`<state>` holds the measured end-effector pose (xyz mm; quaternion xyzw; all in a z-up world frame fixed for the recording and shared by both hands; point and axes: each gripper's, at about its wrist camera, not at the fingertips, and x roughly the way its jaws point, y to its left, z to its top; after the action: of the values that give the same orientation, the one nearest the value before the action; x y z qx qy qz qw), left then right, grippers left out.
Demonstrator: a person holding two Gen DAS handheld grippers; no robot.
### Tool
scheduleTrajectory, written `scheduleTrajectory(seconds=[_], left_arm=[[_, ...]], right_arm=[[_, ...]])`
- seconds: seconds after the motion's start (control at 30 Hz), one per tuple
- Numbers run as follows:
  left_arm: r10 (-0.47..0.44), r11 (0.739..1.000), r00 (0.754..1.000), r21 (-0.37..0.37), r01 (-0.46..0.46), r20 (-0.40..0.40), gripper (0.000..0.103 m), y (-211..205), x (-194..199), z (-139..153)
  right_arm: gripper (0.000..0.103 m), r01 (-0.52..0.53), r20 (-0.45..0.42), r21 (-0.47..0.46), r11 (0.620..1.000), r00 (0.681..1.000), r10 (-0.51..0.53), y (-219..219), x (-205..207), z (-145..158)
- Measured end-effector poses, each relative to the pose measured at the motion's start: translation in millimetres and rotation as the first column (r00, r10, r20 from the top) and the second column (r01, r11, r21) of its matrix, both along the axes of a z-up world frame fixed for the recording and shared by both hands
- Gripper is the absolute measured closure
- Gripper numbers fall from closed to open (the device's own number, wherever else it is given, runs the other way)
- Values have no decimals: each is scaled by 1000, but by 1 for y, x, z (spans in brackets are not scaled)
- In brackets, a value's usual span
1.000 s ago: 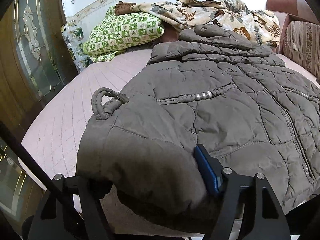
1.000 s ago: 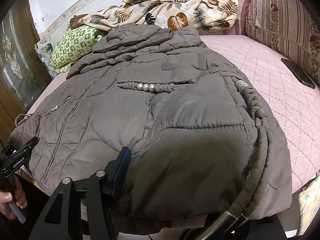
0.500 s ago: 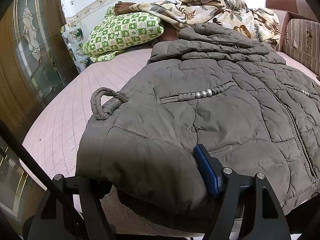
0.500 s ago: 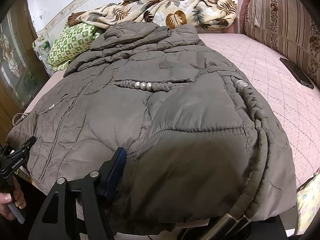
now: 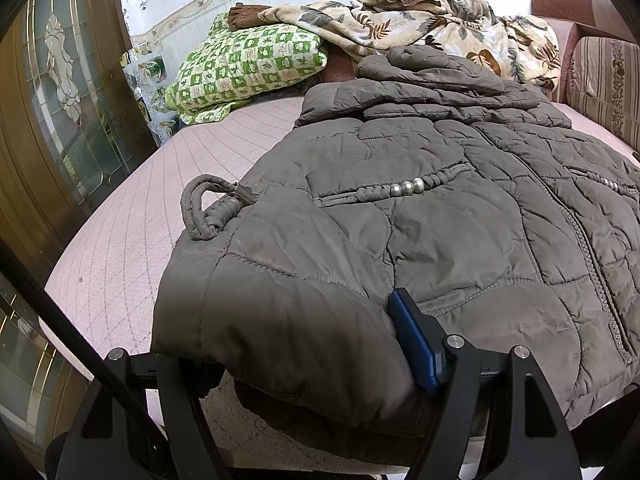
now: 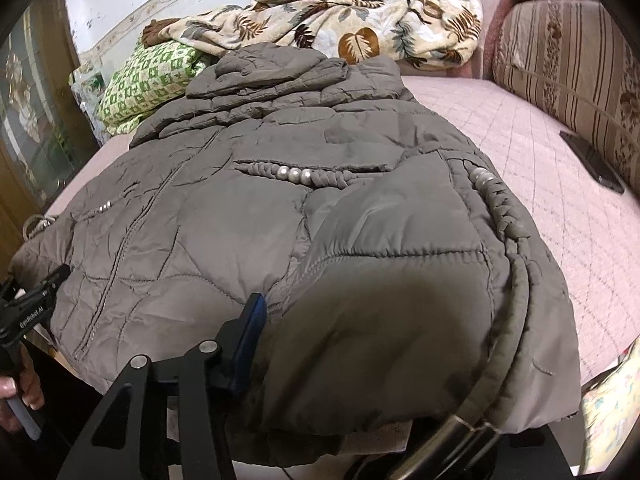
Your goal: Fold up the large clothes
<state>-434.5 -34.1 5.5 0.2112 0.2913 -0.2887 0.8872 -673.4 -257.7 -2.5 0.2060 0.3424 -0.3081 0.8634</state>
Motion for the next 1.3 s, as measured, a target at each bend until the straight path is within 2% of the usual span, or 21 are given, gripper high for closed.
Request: scheduleTrajectory(seconds=[0.1, 0.27, 0.77, 1.03, 1.13, 1.2, 1.3], left_arm=[[0, 1000, 1000, 0, 0, 0, 30, 0, 0, 0], [0, 1000, 1000, 0, 0, 0, 30, 0, 0, 0], [-2, 1000, 1000, 1, 2, 2, 32, 0, -1, -1], [-4, 1000, 1000, -21, 4, 13, 49, 5, -2, 6], [-12, 999, 1000, -33, 13, 26, 60, 9, -4, 9], [-15, 999, 1000, -40, 16, 21, 63, 10, -4, 10], [-14, 997, 999, -78, 12, -30, 62, 15, 3, 13]], right_arm=[[49, -6, -6, -12, 1000, 1000, 5, 1, 1, 0], [60, -6, -7, -43, 999, 1000, 5, 4, 1, 3], [69, 1, 33, -85, 996, 999, 2, 7, -2, 12], [74, 2, 55, -142, 990, 998, 5, 11, -6, 21], [74, 7, 62, -147, 989, 998, 2, 12, -8, 23], [74, 11, 73, -131, 991, 997, -1, 11, -10, 24], [74, 13, 96, -74, 997, 995, -5, 6, -14, 20]])
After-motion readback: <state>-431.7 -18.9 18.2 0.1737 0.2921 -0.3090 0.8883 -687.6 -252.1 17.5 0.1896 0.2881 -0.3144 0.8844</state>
